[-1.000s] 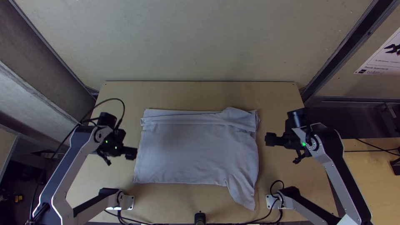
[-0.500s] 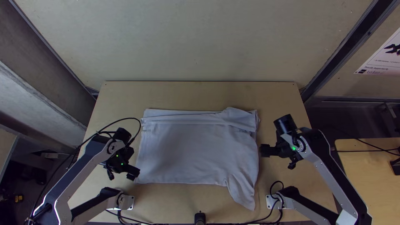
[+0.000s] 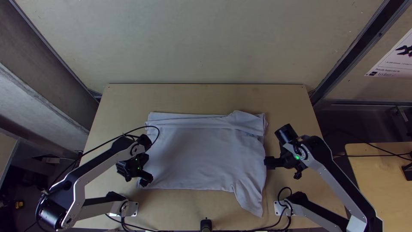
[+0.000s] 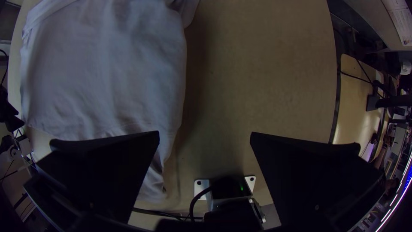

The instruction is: Fold the t-shirt

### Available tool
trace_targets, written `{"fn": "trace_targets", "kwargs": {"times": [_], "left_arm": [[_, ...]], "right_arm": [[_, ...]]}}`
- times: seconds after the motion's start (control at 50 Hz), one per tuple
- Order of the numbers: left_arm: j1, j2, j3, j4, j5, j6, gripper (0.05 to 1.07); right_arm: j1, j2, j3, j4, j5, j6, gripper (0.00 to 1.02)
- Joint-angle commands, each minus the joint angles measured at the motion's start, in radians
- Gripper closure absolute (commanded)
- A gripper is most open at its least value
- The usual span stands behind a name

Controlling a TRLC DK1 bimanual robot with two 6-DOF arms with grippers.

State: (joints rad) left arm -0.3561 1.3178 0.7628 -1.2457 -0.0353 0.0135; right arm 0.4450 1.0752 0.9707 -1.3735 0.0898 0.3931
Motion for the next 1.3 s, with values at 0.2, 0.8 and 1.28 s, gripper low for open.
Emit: {"fn": "trace_targets", "kwargs": {"times": [0.2,0.8,1.28], "left_arm": [[-0.037,0.078,-0.033,0.006,-0.011,-0.02,0.63],[-0.064,0.107,-0.031,0.04,0.015,0.039,1.04],[0.042,0.078,0.026,0.037,0.014,0.082,1.04]], "right_arm": [[0.015,0.003,-0.058,-0.016,0.001,0.018,0.1],[0.075,0.014,-0.219,-0.029,-0.228,0.059,0.1],[0.116,0.233,-0.244,0.044,-0.326,0.047,0.25]]}}
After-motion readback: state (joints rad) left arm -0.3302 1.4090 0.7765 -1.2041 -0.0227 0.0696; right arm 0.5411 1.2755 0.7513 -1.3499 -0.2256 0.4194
